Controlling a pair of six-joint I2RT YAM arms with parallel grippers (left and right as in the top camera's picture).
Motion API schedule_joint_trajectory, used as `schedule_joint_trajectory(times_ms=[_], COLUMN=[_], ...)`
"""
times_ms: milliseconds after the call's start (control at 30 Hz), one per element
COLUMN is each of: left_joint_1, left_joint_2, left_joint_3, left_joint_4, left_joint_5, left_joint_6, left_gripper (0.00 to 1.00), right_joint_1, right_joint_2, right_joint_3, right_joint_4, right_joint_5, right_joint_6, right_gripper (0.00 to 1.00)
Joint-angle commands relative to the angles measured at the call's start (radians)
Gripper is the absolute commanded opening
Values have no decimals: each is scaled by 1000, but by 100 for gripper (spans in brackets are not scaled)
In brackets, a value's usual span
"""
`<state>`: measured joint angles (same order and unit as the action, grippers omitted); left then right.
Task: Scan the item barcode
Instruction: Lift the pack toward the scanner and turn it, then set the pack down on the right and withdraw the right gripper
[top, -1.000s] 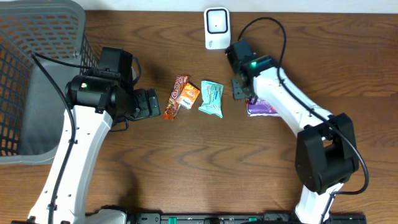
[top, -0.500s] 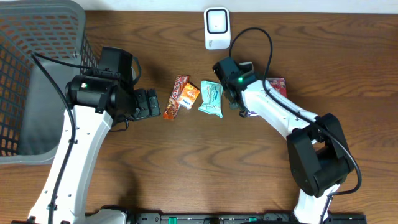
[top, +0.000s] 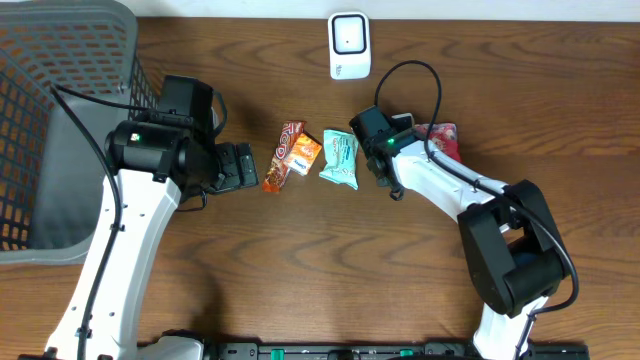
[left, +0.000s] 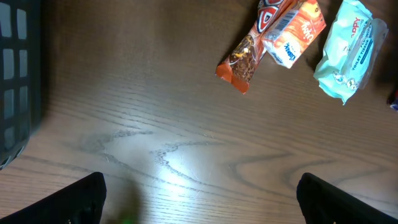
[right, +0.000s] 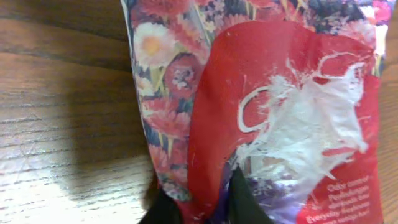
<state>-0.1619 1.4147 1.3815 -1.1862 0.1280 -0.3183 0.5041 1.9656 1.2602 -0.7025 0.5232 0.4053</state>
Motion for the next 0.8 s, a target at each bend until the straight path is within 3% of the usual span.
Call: schedule_joint_trajectory(times_ms=[0, 200, 400, 433, 633, 767], left_joint_1=[-1, -1, -1, -1, -1, -1], left_joint_2=[5, 5, 5, 5, 5, 5], left_joint_3=[2, 2, 2, 2, 2, 2], left_joint_4=[-5, -5, -5, -5, -5, -5], left_joint_5=[-6, -6, -6, -6, -6, -6], left_joint_6=[-13, -13, -13, -13, -13, -13], left_gripper=[98, 98, 98, 98, 98, 98], right_joint_1=[-15, -97, -278, -333, -538, -663], right_joint_2=[-1, -29, -32, -32, -20, -16], right_joint_3=[26, 209, 377, 374, 230, 43], right_joint_4=[-40, -183, -262, -261, -245, -153], right_joint_5=[-138, -405, -1022, -1181, -1659, -1735], right_joint_6=[2, -31, -194, -227, -377, -407], right_gripper=[1, 1, 1, 1, 1, 1])
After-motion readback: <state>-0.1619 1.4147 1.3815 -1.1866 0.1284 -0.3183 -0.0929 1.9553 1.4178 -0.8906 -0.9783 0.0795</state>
